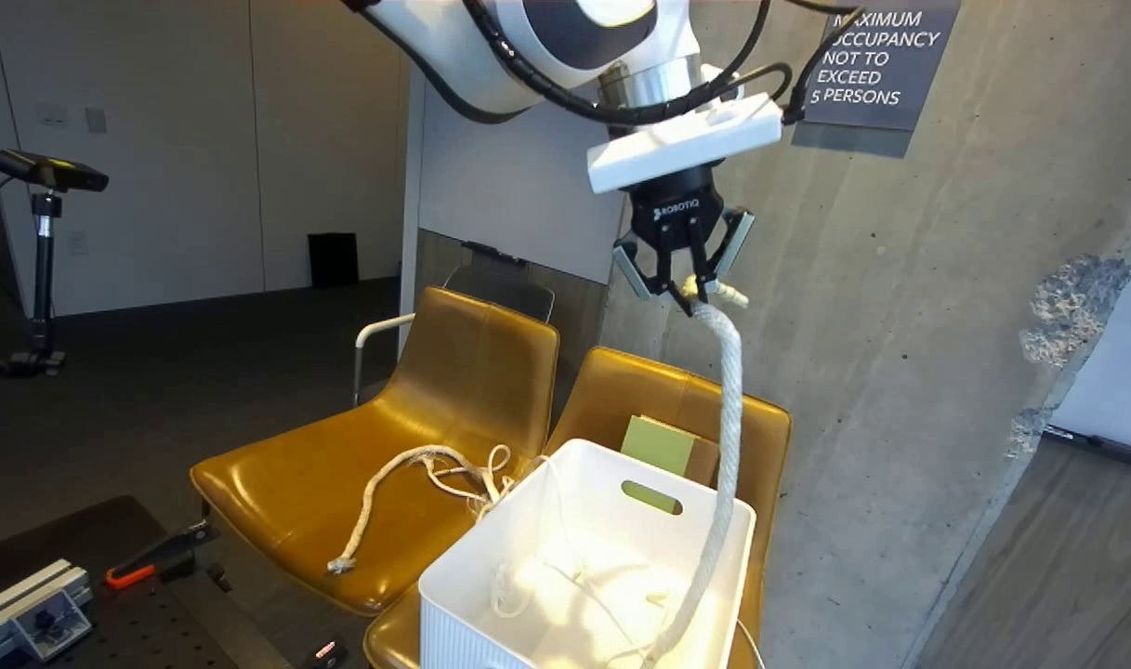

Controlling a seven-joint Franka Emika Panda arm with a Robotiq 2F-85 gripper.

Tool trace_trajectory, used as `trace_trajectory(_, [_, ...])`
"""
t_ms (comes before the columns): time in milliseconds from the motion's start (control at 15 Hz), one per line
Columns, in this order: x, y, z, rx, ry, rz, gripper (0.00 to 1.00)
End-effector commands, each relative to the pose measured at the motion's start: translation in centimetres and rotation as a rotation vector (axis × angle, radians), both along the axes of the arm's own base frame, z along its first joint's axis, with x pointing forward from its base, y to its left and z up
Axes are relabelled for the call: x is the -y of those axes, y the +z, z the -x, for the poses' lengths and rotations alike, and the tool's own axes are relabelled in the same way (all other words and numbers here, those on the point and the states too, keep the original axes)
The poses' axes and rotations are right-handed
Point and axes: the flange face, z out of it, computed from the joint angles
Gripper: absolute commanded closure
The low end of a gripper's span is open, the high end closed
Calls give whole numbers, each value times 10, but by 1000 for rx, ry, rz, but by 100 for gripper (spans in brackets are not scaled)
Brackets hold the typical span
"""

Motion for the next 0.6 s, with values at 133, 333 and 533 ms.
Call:
trace_trajectory(133, [-20, -58, 25, -114, 31, -33, 97])
trace_trajectory(333, [-19, -72, 25, -121, 20, -31, 61])
trace_trajectory(533, [-11, -57, 23, -84, 3, -39, 39])
